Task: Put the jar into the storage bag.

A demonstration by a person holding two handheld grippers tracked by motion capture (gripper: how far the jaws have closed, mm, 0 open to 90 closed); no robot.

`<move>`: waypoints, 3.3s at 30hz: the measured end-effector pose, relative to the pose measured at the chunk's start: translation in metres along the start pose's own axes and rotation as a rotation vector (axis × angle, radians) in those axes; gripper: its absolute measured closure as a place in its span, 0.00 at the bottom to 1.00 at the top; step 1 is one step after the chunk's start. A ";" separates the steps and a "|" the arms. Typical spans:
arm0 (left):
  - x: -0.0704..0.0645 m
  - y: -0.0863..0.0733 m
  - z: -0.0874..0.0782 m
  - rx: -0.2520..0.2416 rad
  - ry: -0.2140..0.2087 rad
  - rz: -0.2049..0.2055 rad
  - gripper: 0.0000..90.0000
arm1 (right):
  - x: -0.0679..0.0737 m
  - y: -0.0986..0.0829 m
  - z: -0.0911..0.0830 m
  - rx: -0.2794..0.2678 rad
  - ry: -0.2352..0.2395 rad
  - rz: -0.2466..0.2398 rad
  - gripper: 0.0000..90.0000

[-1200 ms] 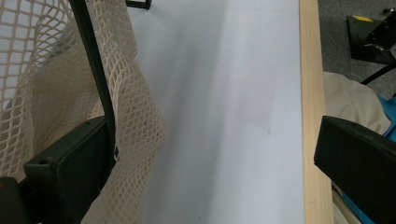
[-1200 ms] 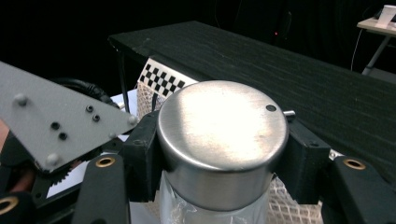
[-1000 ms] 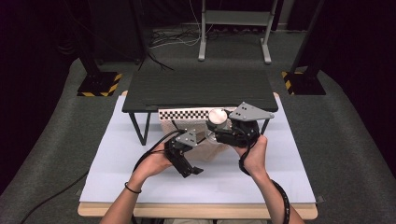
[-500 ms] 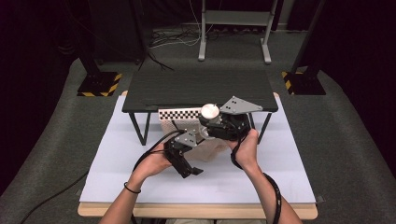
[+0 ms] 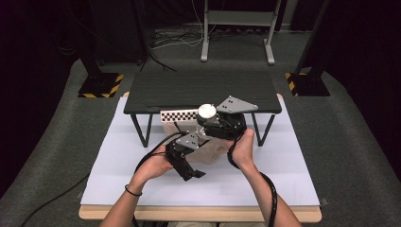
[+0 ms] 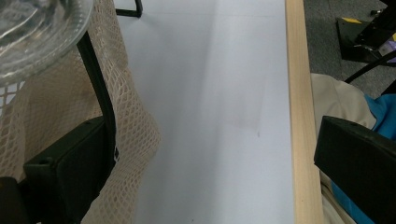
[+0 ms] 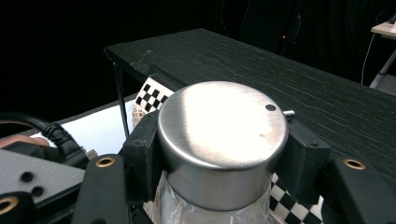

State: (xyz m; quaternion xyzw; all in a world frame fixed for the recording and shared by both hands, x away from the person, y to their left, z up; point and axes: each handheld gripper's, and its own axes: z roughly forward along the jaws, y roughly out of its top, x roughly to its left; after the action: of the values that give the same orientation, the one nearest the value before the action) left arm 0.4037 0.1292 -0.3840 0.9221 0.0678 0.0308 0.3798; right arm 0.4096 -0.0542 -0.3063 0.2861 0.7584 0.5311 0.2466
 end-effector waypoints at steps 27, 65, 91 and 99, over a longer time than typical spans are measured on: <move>-0.005 0.002 -0.005 -0.012 -0.012 0.018 0.00 | -0.002 -0.029 0.031 0.056 0.021 0.053 0.44; -0.004 0.003 -0.002 -0.012 0.007 0.013 0.00 | -0.002 -0.067 0.050 0.241 0.034 0.031 0.43; -0.015 0.004 -0.043 -0.062 0.138 -0.006 0.00 | -0.016 -0.053 -0.015 0.198 0.138 0.001 0.04; -0.022 -0.040 -0.066 0.005 0.227 -0.027 0.00 | -0.041 -0.097 -0.065 0.221 0.074 0.001 0.03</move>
State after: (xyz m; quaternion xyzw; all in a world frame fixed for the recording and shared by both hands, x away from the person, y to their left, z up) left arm 0.3706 0.2001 -0.3658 0.9126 0.1226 0.1298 0.3678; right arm 0.3780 -0.1518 -0.3754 0.2921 0.8208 0.4545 0.1852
